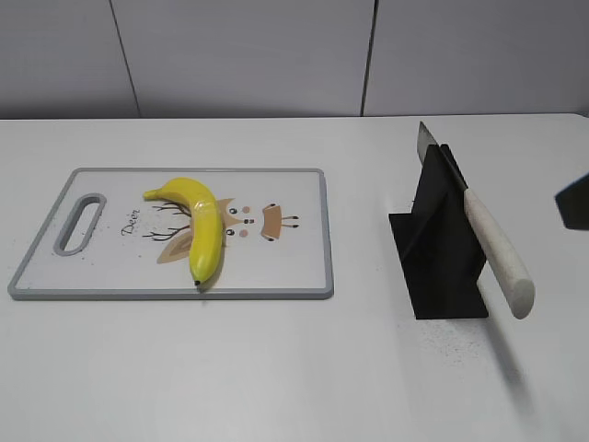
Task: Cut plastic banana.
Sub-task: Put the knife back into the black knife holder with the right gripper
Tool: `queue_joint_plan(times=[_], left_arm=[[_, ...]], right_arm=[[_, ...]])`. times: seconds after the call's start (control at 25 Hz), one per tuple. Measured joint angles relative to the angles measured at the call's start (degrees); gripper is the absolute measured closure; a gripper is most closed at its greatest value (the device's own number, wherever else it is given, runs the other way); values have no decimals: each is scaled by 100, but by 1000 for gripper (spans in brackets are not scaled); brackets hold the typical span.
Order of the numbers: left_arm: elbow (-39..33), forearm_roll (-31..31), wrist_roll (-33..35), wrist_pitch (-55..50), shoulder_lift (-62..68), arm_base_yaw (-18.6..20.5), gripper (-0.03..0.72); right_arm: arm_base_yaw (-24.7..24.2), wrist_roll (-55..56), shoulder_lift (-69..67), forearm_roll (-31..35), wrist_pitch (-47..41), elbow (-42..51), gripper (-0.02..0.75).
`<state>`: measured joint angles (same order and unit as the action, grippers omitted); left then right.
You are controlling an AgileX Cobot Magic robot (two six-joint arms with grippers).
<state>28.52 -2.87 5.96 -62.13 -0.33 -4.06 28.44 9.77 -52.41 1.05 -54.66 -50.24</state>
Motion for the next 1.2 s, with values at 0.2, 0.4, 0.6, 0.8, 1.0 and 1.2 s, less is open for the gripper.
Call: queue_joint_plan(times=[0.2,0.4,0.6,0.8,1.0,1.2], left_arm=[[0,0,0,0,0,0,98],[0,0,0,0,0,0,98],[0,0,0,0,0,0,98],[0,0,0,0,0,0,98],[0,0,0,0,0,0,98],[0,0,0,0,0,0,106]], right_arm=[[0,-298,942,5,-73,844,136],[0,-365,2018,5,-104,1642,144],[0,-387,3059,-8,-262,2009,145],[0,-696,3848,-41,-526,2154,145],[0,-778,4438,-47,-547,2167,146],[0,-783,4811,-47,-553,2167,146]])
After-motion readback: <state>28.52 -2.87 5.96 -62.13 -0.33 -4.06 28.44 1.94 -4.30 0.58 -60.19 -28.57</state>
